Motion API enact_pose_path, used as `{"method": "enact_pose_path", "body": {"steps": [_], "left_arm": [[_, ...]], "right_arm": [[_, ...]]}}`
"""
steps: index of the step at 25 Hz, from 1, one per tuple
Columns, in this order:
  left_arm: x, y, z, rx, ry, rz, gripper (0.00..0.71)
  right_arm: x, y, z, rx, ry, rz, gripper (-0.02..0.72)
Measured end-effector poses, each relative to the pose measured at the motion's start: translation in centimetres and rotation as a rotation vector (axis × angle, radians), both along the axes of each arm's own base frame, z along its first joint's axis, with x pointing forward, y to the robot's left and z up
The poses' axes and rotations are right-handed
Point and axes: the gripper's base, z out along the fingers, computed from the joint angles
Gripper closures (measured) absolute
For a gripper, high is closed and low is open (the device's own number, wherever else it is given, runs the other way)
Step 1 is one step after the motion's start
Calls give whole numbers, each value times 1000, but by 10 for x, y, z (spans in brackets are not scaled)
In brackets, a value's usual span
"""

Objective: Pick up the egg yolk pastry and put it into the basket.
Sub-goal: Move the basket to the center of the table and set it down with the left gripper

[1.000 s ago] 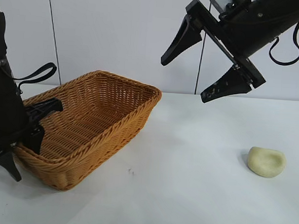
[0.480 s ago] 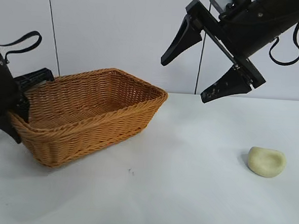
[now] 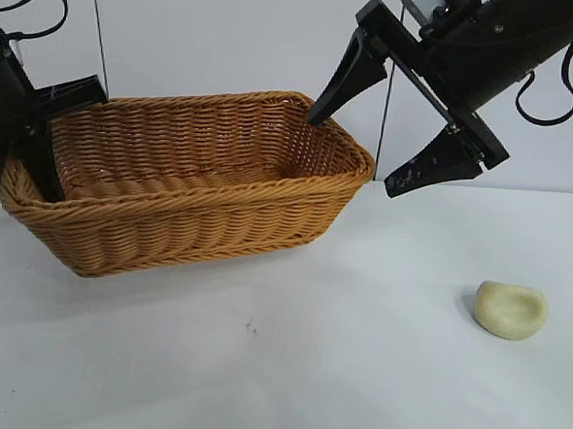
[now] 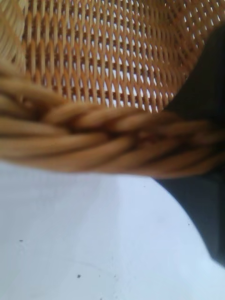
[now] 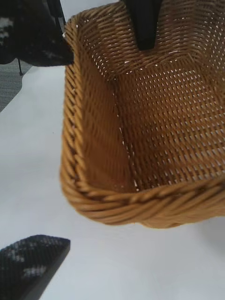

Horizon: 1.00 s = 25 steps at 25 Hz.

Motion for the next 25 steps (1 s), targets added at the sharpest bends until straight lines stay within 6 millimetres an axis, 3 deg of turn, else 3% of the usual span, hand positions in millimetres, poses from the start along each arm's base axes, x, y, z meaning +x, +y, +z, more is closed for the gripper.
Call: {"method": "enact_pose_path", "body": {"steps": [8, 14, 21, 25], "left_arm": [[20, -8, -9, -27, 28, -88, 614], [26, -32, -12, -40, 14, -199, 614], [31, -38, -44, -31, 51, -203, 615], [33, -38, -51, -29, 45, -198, 616]], "right_arm": [[0, 0, 0, 0, 0, 0, 8], [0, 0, 0, 0, 0, 0, 8], [0, 0, 0, 0, 0, 0, 8], [0, 0, 0, 0, 0, 0, 8]]}}
